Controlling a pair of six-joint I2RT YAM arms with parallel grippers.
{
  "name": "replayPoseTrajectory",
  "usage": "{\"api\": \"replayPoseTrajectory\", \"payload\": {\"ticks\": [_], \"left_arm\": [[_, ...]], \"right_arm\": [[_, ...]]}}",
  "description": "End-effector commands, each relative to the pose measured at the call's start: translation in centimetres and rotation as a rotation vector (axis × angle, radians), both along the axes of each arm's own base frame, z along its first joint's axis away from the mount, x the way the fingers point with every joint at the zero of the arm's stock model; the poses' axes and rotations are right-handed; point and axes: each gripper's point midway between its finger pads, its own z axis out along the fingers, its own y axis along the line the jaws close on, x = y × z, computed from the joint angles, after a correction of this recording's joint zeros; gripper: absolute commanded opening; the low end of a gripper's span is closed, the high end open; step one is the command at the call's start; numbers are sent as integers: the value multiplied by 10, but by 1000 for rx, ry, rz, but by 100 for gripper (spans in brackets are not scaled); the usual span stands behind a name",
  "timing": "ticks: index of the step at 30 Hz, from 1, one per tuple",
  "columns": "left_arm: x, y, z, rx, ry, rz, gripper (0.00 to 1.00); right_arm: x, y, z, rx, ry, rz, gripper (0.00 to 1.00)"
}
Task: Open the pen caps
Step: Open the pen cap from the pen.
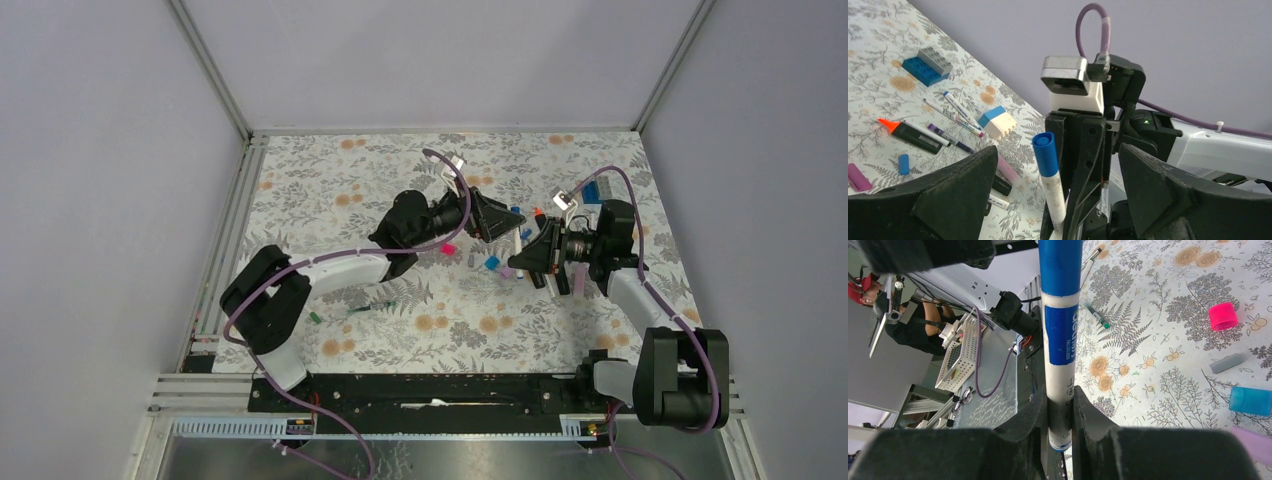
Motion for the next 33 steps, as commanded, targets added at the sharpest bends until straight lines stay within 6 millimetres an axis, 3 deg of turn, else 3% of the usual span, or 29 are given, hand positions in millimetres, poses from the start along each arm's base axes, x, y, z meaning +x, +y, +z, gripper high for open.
{"api": "replayPoseTrajectory", "payload": {"ticks": [1,6,8,11,15,16,21,33], "left_arm": [[-3,-11,22,-48,-24,-65,96],[0,-19,11,-35,27,-88,83],[-2,-22,10,-40,32,-107,74],[-2,-23,12,-59,33,-118,48],[-2,-23,14,-77,30,-130,5],[-2,-22,16,-84,28,-130,0],[16,-8,42,-133,-39,-67,0],[93,64,165,-335,-328,234,0]], "right_arm": [[-7,2,6,11,-48,36,0],[-7,2,5,11,-47,37,0],[-7,2,4,11,-42,38,0],[-7,2,4,11,-42,38,0],[-7,2,3,11,-41,39,0],[-8,2,3,12,-39,40,0],[-11,3,-2,17,-23,54,0],[-31,21,-20,26,47,156,0]]}}
